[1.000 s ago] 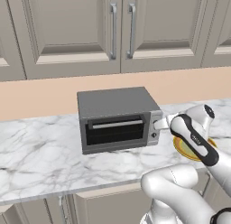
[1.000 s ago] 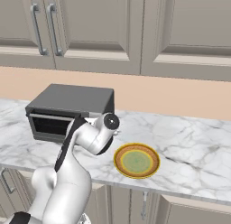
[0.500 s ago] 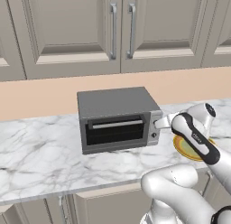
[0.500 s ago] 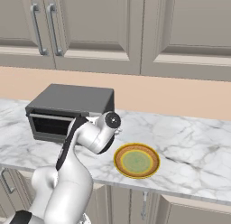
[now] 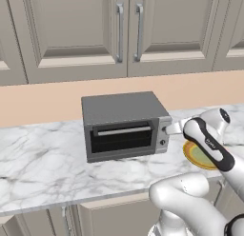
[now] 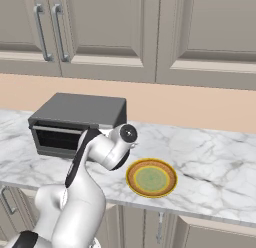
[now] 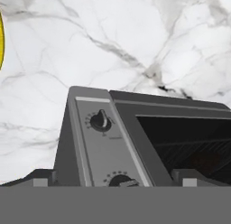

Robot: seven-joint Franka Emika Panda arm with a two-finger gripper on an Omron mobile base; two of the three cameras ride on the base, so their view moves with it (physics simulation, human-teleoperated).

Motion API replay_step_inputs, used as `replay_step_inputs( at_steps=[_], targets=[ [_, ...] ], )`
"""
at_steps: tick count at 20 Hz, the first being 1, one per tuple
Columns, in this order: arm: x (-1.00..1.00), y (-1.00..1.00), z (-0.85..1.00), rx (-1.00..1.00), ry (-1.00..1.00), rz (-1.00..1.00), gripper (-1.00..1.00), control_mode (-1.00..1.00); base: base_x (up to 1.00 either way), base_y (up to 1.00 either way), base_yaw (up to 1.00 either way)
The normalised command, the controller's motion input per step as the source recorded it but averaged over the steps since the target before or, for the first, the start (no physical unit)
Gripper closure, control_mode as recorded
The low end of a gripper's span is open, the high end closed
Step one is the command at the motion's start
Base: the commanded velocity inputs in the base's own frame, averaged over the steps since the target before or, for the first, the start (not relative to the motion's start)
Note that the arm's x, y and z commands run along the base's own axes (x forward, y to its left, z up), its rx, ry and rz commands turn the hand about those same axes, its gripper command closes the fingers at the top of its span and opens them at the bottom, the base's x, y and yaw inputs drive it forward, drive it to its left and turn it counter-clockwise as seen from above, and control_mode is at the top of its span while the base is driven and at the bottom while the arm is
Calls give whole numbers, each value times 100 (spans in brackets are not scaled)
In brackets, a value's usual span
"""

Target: Pick up the bagel from the plate, place it on the toaster oven rack, close the door, and set the timer.

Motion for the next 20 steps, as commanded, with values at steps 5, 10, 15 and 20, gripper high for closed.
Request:
replay_step_inputs(
  at_steps=[5,10,15,20],
  targets=[
    [-4,-30,-3,1,4,3,-100,-100,0,0,0],
    [-6,-56,-23,2,1,0,-100,-100,0,0,0],
    [0,-77,-20,4,1,0,-100,-100,0,0,0],
    [0,-94,-12,5,0,0,-100,-100,0,0,0]
  ],
)
